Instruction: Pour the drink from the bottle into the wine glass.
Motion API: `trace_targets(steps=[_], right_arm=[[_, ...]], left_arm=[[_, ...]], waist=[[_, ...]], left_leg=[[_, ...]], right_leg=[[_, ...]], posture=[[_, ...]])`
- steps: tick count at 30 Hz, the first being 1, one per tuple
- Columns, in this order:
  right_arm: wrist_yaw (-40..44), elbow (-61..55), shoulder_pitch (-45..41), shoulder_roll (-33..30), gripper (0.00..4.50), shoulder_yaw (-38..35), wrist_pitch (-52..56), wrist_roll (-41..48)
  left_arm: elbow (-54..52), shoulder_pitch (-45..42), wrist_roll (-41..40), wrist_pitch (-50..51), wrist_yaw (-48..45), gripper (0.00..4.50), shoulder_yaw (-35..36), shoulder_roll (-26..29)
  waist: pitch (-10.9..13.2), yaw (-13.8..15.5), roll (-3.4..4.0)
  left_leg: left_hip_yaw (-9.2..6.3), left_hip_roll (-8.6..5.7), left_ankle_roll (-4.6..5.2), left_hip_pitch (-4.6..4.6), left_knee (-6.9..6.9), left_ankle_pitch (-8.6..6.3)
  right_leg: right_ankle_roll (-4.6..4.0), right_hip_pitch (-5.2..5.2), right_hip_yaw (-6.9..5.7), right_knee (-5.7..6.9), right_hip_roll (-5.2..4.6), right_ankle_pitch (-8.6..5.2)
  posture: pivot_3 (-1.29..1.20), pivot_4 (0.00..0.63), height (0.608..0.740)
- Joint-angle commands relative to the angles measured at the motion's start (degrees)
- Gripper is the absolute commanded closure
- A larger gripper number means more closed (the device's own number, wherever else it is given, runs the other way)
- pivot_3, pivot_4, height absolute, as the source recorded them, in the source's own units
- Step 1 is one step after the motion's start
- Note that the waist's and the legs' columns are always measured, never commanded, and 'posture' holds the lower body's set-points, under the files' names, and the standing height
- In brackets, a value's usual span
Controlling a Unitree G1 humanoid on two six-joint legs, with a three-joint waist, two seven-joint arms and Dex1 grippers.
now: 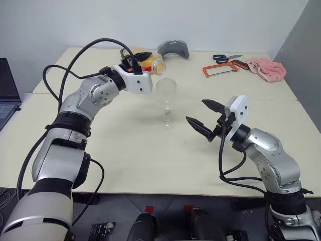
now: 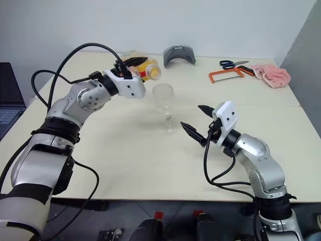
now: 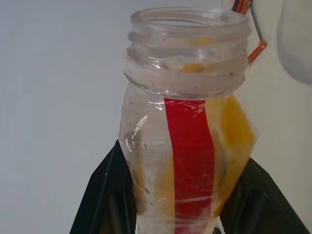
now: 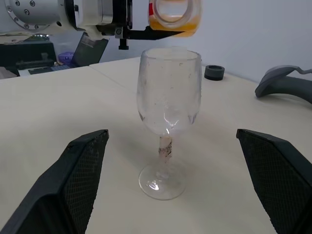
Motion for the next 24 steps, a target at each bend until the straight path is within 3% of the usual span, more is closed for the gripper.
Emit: trace_targets(steps=[1,24], right_arm=[[0.1,-2.1,0.0,-0.2,0.00,-0.2,-1.2,-0.1],[0.0,-2.1,0.7,0.3,0.00,0.3,-2.3,-0.4]], left_arm=[[0.1,-2.8,0.9,-1.3,2.6,2.83,-0.5,0.7],[3.7,-6.7,7.1,-3.9,8.5,2.84,-4.8,3.4]], waist=[[0.0,0.0,0.00],[0.0,0.0,0.00]], left_leg=[[0.00,0.00,0.00,0.00,0.00,0.00],[0.02,-0.02,0.00,-0.01,0.01,0.00]], right_leg=[[0.00,0.00,0.00,0.00,0.00,0.00],[0.00,-0.02,0.00,0.03,0.00,0.00]], posture=[[0.00,0.150,0.740],[0.00,0.150,0.740]])
